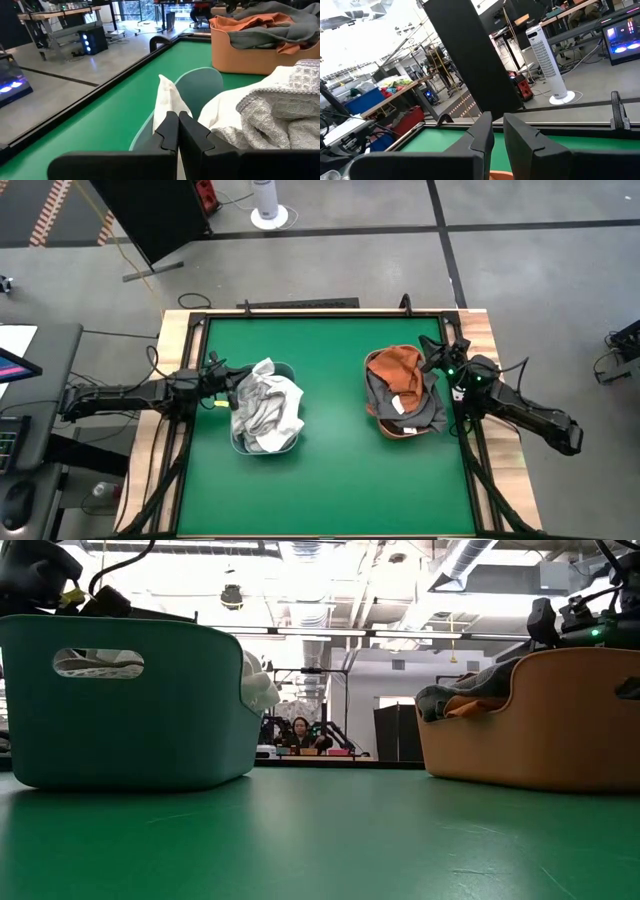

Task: Sort towels by color in basket
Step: Return to Home Position

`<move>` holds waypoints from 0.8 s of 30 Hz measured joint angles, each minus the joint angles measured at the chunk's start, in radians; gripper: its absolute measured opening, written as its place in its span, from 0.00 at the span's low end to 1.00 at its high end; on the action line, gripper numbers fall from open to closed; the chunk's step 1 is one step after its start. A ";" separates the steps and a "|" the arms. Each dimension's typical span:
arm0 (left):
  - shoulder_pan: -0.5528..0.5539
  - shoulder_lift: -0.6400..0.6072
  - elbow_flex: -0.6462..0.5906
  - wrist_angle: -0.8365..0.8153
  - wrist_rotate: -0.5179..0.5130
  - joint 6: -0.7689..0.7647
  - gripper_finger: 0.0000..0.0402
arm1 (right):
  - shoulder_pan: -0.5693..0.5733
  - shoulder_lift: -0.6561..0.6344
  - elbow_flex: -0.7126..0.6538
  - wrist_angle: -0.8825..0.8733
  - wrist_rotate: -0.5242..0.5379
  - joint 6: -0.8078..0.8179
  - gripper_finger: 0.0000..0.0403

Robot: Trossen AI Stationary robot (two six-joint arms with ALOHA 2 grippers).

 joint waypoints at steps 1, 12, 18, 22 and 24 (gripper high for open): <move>0.000 0.000 0.000 0.003 0.000 0.000 0.00 | 0.000 0.000 0.000 0.000 0.000 0.000 0.19; 0.000 0.000 -0.003 0.023 0.000 0.000 0.00 | 0.000 0.000 0.000 -0.002 0.000 0.000 0.19; 0.000 0.000 -0.004 0.025 0.000 0.001 0.00 | 0.000 0.000 -0.001 -0.002 0.000 0.000 0.19; 0.000 0.000 -0.004 0.025 0.000 0.001 0.00 | 0.000 0.000 -0.001 -0.002 0.000 0.000 0.19; 0.000 0.000 -0.004 0.025 -0.001 0.001 0.00 | 0.000 0.000 -0.001 -0.002 0.000 0.000 0.19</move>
